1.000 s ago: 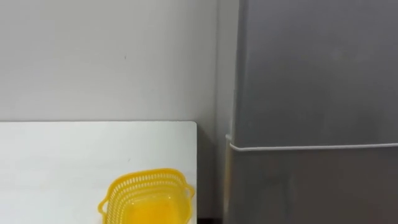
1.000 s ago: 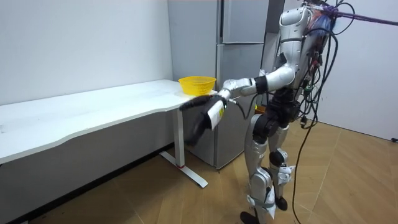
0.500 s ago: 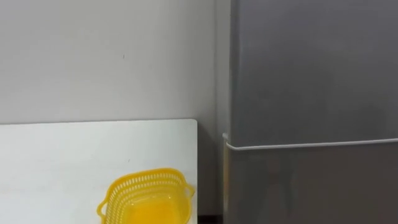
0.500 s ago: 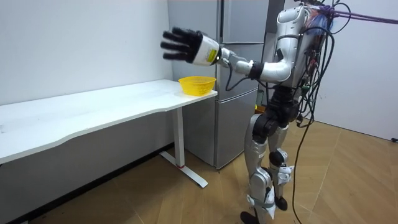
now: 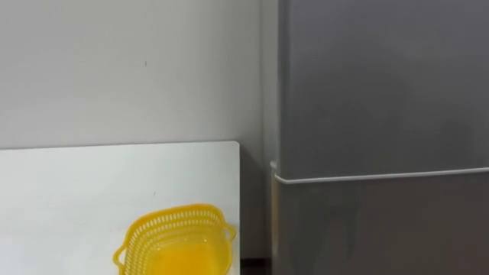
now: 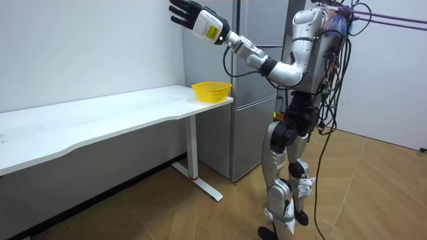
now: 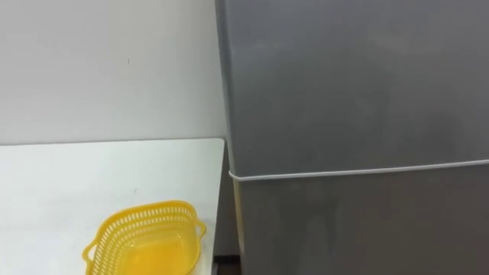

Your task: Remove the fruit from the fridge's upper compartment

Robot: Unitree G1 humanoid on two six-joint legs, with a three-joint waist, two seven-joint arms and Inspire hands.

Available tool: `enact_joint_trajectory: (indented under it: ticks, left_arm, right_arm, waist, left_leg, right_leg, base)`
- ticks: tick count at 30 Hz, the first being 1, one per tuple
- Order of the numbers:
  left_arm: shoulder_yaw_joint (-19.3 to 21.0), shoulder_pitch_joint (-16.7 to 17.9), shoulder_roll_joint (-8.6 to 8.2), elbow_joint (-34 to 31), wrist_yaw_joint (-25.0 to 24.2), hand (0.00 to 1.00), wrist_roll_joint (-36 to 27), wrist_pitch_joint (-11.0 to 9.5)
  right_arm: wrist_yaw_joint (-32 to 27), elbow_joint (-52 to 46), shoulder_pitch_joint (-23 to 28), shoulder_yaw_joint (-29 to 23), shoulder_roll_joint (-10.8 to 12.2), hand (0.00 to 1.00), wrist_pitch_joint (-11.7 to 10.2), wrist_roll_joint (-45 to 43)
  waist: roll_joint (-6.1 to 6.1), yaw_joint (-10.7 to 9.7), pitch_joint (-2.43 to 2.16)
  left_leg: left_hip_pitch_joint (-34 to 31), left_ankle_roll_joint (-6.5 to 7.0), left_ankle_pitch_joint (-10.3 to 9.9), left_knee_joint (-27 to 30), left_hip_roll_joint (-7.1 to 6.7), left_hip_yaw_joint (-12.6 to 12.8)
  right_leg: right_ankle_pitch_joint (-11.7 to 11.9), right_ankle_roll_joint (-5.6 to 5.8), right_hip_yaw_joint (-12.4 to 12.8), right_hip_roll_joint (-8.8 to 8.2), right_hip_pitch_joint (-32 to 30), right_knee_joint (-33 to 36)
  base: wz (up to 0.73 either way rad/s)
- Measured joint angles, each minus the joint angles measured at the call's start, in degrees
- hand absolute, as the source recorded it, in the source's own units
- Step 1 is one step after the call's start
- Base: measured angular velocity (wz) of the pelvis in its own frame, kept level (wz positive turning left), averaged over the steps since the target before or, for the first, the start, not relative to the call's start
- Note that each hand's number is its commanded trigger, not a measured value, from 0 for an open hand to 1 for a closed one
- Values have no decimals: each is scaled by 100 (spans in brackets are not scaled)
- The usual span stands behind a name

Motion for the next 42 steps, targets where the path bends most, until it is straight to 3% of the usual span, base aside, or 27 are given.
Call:
enact_joint_trajectory:
  ticks: [10,21,30,42]
  left_arm:
    - [-278,-483,203,-16,-1755,0,-466,449]
    - [-416,-650,204,-178,-3410,0,-468,942]
    - [-483,-650,204,-184,-4013,0,-464,1114]
    - [-1102,-651,204,-184,-4527,0,-461,1369]
  right_arm:
    - [57,-5,-40,-121,-13,0,37,-99]
    - [44,-104,13,-121,-6,0,204,-225]
    - [5,-101,2,-109,-14,0,337,-233]
    - [-4,-76,-51,18,-10,0,442,-223]
  waist:
    - [-2,-120,-3]
    - [141,-129,-82]
    - [140,-214,-46]
    - [112,-324,-17]
  left_leg:
    - [-41,0,0,18,1,282]
    - [-37,0,1,17,17,426]
    - [-20,0,0,12,17,460]
    - [-26,0,0,8,21,549]
  right_leg:
    - [-32,22,20,-23,-87,21]
    - [-31,22,126,-13,-89,14]
    - [-31,23,175,-12,-92,20]
    - [-32,23,283,-12,-181,111]
  base:
    - [0]
    - [-3]
    - [-1]
    - [-4]
